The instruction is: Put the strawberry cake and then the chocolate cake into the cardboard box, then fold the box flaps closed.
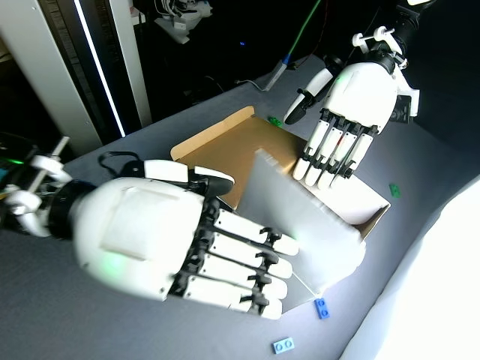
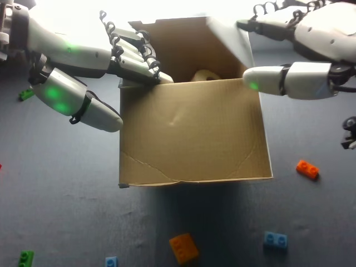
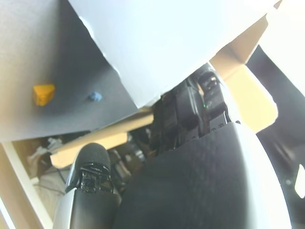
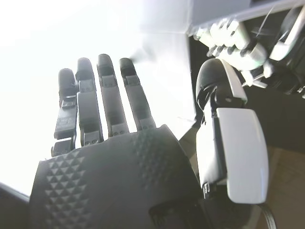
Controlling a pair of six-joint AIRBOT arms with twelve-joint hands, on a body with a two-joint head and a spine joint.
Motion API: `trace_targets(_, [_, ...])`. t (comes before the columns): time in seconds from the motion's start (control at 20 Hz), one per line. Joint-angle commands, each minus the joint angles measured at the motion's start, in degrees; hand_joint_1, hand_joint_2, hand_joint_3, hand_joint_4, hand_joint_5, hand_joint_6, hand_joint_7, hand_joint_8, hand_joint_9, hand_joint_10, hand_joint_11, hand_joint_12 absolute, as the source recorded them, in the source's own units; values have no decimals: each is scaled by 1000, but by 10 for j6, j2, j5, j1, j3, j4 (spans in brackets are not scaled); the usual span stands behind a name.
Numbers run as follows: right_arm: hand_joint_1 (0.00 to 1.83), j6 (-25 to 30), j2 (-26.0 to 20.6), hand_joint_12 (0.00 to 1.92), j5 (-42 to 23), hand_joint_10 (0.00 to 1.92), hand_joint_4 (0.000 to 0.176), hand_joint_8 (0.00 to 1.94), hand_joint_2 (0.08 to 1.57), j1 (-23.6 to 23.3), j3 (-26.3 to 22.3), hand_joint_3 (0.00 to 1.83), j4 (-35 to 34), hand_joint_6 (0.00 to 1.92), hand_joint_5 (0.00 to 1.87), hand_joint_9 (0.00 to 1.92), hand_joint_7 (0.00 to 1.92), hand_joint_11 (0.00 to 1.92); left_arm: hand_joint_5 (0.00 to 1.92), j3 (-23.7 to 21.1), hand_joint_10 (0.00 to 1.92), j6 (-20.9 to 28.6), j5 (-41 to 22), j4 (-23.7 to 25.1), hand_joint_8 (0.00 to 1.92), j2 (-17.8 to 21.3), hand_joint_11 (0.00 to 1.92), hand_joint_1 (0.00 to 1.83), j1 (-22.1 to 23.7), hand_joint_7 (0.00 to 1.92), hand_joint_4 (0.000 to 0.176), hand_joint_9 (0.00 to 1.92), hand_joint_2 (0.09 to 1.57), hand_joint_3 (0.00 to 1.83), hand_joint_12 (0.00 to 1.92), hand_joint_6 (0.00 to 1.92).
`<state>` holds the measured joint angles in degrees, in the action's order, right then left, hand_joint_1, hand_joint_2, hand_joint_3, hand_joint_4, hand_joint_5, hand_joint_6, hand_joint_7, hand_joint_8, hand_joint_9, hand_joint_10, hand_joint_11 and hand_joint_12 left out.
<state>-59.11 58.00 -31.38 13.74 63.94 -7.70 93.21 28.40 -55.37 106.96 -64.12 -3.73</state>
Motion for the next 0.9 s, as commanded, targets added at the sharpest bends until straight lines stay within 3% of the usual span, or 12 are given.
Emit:
trace_targets(0.0, [0, -3, -4, 615, -72, 2, 0, 1, 1188, -8, 5, 0, -1, 1, 216, 296, 308, 0, 216, 4, 1, 0, -11, -23, 1, 3, 0, 0, 5, 283, 0, 288, 1286, 0, 882, 2])
trace_targets(0.45, [0, -31, 31, 624, -42, 0, 0, 0, 1190, -15, 33, 0, 26, 1, 216, 293, 292, 0, 225, 66, 3, 2, -12, -53, 3, -2, 0, 0, 68, 291, 0, 295, 1291, 0, 891, 4])
trace_targets(0.6, [0, -31, 34, 668, -43, 3, 0, 4, 1196, -14, 33, 1, 26, 6, 223, 301, 306, 0, 226, 97, 7, 3, -20, -53, 4, -3, 0, 0, 79, 288, 0, 307, 1277, 0, 981, 6])
trace_targets(0.85, [0, -33, 40, 670, -44, 1, 0, 1, 1197, -13, 34, 0, 26, 0, 215, 297, 305, 0, 213, 161, 3, 5, -34, -18, 0, -13, 0, 0, 77, 289, 0, 305, 1272, 0, 985, 1])
